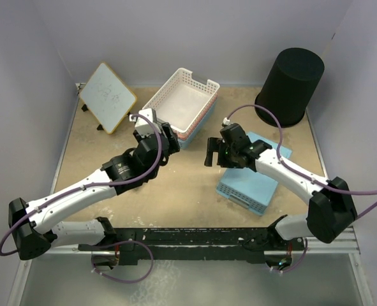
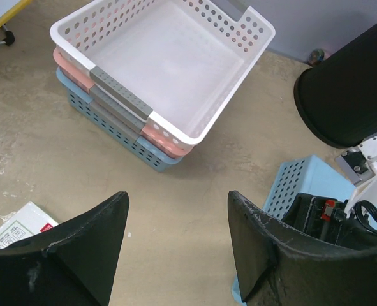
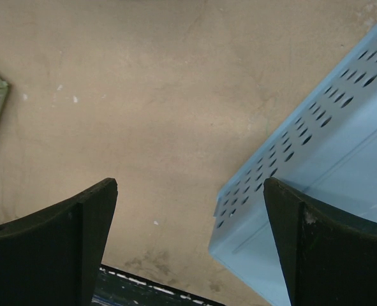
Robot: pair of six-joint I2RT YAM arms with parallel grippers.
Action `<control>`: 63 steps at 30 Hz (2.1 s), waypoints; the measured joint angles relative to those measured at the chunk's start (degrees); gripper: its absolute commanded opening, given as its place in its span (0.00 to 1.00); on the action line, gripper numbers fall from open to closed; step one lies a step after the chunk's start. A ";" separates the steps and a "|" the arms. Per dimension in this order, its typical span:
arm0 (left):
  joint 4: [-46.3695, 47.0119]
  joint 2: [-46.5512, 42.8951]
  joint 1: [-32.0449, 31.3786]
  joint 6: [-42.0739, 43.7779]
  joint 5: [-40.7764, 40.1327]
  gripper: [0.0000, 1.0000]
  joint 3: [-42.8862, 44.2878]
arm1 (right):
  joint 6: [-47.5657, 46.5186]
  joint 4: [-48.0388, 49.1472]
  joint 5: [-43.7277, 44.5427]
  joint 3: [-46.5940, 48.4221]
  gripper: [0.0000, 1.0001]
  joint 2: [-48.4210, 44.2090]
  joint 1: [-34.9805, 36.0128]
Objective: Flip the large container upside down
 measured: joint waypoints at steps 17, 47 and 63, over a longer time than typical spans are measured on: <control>1.20 3.39 0.00 0.11 2.21 0.61 0.02 | -3.67 -13.75 14.14 -3.04 0.98 -5.70 -18.99; 1.05 6.67 0.00 5.73 6.27 0.61 4.17 | 3.32 -12.41 31.98 -4.39 1.00 2.25 -27.30; -1.88 20.55 9.51 16.59 11.06 0.66 19.78 | 0.22 -6.54 14.34 -6.56 1.00 -11.56 -30.32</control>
